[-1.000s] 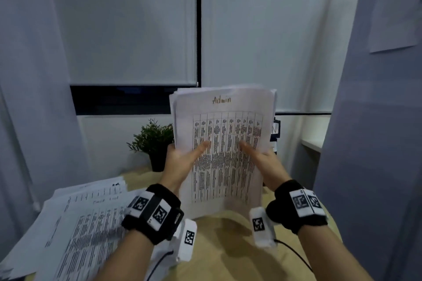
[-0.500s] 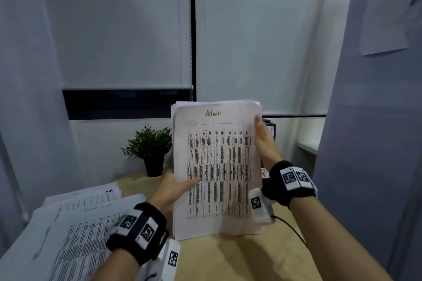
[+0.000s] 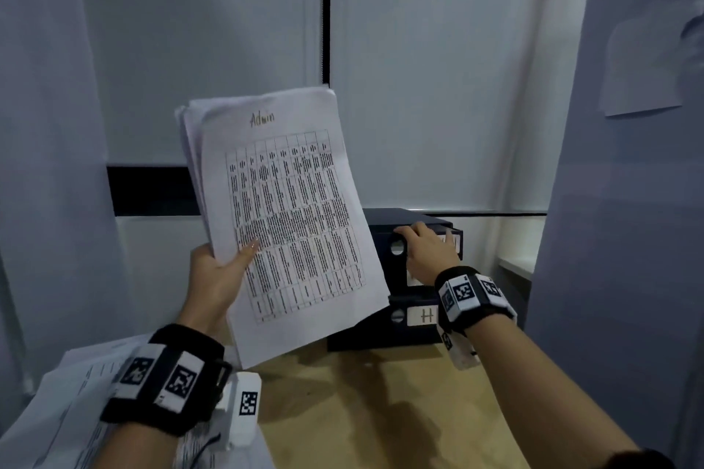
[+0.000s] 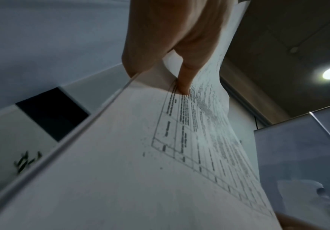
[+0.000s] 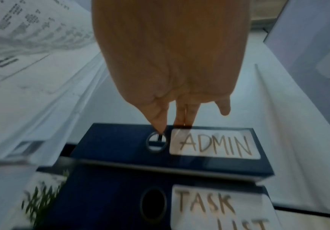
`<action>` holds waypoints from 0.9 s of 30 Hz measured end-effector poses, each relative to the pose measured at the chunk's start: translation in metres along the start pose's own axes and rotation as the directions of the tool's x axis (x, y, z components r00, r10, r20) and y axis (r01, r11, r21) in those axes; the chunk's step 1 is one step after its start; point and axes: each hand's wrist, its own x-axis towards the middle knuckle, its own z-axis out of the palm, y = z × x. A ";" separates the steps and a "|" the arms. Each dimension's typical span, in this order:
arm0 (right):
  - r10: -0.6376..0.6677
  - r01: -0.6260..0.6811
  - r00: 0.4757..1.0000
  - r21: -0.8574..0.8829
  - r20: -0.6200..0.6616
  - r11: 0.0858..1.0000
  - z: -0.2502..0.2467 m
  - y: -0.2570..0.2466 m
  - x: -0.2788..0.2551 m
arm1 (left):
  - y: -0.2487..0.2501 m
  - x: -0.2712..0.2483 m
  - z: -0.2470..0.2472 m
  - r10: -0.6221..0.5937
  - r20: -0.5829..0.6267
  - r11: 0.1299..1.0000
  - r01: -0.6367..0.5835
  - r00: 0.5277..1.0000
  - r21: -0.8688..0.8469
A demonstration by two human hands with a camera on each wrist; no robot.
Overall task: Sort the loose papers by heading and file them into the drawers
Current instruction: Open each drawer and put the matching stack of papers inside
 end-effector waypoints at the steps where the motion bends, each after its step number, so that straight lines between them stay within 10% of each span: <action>1: -0.009 0.009 1.000 0.011 0.002 1.000 -0.009 0.001 -0.002 | 0.006 0.002 0.000 0.012 0.008 1.000 -0.012 1.000 -0.016; 12: 0.076 -0.036 0.993 0.379 -0.089 0.925 -0.086 0.003 -0.053 | 0.049 0.010 0.035 0.015 0.172 0.986 0.014 0.985 -0.169; 17: 0.019 -0.074 0.997 0.947 0.072 0.313 -0.118 0.000 -0.076 | 0.073 0.007 0.071 0.060 0.165 0.976 -0.024 0.984 -0.215; 27: 0.072 0.197 0.966 0.883 -0.250 0.426 -0.149 0.027 -0.092 | 0.106 0.003 0.128 0.118 0.284 0.992 -0.099 0.952 -0.078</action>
